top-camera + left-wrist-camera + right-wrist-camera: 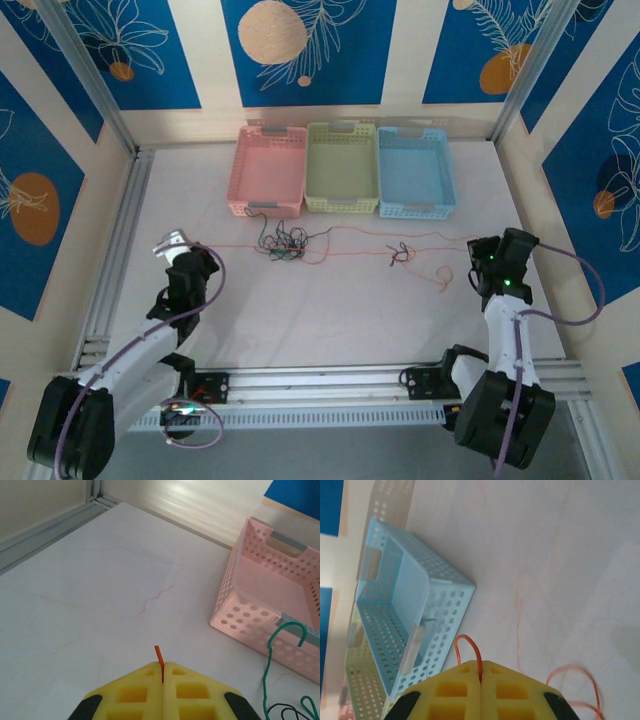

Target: Untangle the cables

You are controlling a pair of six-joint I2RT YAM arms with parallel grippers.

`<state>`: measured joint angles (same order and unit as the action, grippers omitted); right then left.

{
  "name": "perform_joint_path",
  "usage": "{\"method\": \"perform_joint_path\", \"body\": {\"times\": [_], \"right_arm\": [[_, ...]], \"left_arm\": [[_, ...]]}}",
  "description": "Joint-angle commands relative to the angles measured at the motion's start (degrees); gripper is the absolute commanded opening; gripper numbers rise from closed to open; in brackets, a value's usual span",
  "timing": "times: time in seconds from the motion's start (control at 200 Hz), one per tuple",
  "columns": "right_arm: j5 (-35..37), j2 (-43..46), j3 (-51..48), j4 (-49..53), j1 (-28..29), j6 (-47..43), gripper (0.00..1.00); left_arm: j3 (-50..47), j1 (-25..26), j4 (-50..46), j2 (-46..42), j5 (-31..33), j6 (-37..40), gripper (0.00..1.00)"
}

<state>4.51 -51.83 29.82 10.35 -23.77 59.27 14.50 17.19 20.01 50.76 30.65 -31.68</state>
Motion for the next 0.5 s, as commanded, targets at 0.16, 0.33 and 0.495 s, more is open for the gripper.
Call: {"method": "perform_joint_path", "body": {"times": [0.16,0.33,0.495], "right_arm": [[-4.91,-0.08,-1.41,-1.05,-4.51,2.01,0.00],[-12.46,-3.64,1.60,-3.38,-1.71,-2.30,0.00],[-20.73,-4.44,8.26,-4.44,4.78,-6.79,0.00]], "left_arm": [[-0.52,-1.37,-0.68,-0.58,0.42,-1.61,0.00],[-0.53,-1.55,-0.63,-0.40,0.03,-1.72,0.00],[-0.18,-1.66,-0.28,0.46,-0.70,-1.26,0.00]]}}
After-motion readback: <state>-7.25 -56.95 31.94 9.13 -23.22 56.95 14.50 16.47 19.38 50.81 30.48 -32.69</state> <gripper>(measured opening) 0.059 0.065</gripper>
